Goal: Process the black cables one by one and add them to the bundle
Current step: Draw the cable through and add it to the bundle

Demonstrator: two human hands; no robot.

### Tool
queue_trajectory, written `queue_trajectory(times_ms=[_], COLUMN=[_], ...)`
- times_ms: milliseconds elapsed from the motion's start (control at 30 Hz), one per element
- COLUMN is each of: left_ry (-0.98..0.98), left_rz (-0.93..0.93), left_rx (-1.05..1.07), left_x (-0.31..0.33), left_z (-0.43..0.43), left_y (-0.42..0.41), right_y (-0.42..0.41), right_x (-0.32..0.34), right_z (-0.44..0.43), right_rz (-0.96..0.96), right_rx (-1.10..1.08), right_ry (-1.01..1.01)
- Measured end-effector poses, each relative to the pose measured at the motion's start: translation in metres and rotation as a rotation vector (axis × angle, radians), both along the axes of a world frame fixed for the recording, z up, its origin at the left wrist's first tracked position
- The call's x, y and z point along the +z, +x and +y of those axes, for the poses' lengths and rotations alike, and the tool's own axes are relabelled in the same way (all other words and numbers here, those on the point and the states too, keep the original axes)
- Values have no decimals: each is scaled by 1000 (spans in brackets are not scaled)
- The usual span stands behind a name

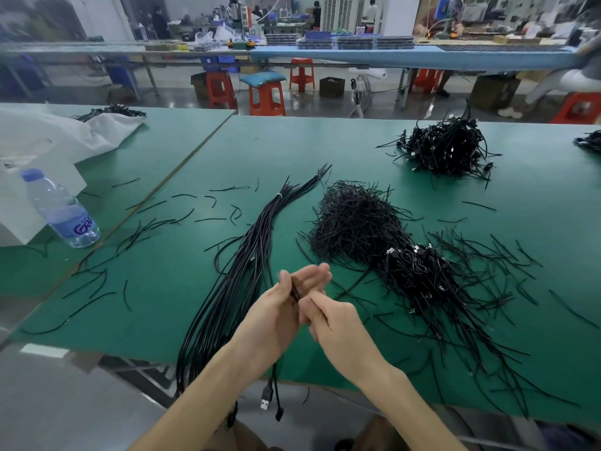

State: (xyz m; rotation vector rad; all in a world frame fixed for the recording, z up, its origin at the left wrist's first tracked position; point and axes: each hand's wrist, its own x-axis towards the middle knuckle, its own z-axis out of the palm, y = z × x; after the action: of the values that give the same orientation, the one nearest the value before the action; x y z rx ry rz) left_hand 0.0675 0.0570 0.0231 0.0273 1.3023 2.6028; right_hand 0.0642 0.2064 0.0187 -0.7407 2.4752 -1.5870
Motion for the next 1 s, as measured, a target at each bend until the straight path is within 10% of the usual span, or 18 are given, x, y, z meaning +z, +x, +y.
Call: queue_trajectory(times_ms=[200, 333, 467, 700, 867, 1000], left_ry=[298, -596, -1171, -343, 539, 206], left_rz=[-99, 259, 388, 157, -101, 77], left_rx=[85, -259, -416, -72, 159, 115], left_x=[15, 16, -8, -10, 24, 48], left_z=[-30, -39, -20, -2, -16, -49], left_y=[-13, -3, 1, 5, -9, -2], right_y=[-12, -36, -38, -15, 0, -22], right_x=[-21, -14, -1, 14, 1, -7], right_z=[22, 36, 22, 2, -4, 19], right_rz=[-14, 44, -47, 56, 381, 421], right_rx=[-26, -70, -93, -105, 7, 18], right_ry=[233, 393, 54, -116, 295, 470])
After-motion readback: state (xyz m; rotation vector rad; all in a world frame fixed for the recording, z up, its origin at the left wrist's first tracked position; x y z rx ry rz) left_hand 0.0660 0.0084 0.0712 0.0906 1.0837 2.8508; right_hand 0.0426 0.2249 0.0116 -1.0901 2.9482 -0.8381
